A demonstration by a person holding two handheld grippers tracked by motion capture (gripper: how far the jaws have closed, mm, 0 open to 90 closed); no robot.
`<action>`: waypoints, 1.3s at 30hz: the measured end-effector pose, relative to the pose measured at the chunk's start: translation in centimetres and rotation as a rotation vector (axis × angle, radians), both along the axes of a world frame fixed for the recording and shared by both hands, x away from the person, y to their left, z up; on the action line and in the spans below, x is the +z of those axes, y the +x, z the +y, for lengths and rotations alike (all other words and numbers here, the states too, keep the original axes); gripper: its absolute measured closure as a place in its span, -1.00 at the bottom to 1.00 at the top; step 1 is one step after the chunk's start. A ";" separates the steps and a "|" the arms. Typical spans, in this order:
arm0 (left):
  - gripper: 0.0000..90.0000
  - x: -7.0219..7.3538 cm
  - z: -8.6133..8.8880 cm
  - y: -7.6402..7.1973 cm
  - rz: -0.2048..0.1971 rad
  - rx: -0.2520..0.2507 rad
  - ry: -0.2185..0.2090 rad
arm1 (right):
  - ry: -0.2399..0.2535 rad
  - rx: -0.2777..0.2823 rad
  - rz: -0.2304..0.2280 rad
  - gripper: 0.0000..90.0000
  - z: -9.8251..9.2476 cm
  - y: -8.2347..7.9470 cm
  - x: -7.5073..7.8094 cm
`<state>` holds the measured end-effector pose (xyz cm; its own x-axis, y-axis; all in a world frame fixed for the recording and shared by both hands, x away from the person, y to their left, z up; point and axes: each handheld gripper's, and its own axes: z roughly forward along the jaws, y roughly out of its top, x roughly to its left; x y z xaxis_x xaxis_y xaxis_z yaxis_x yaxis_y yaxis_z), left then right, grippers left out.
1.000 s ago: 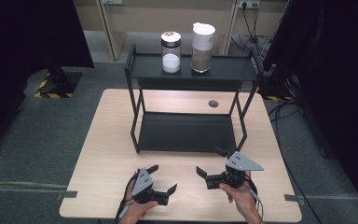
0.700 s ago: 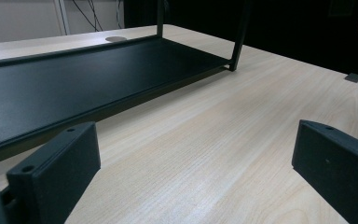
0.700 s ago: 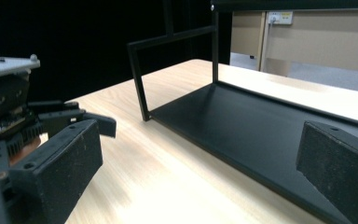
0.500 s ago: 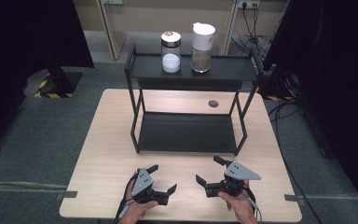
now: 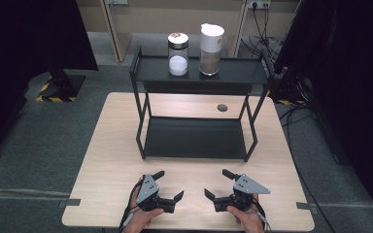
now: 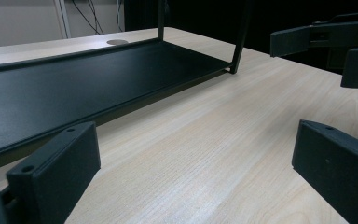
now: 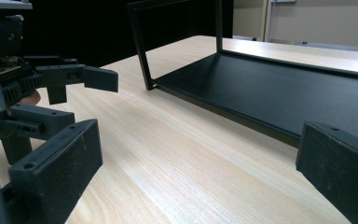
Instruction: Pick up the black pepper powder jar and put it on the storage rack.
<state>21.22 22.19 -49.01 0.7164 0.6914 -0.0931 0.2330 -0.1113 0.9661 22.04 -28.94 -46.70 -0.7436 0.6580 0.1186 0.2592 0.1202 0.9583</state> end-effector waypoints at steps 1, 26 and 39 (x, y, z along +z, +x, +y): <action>-0.99 0.0 0.0 0.0 -0.001 -0.001 0.001 | 0.002 0.001 0.004 -0.99 0.0 0.0 0.0; -0.99 -0.1 0.2 0.1 0.005 0.007 -0.012 | 0.024 -0.031 -0.002 -0.99 -0.6 -1.0 -0.7; -0.99 -0.1 0.1 0.0 0.007 0.006 -0.010 | 0.027 -0.041 -0.012 -0.99 -0.7 -1.2 -0.7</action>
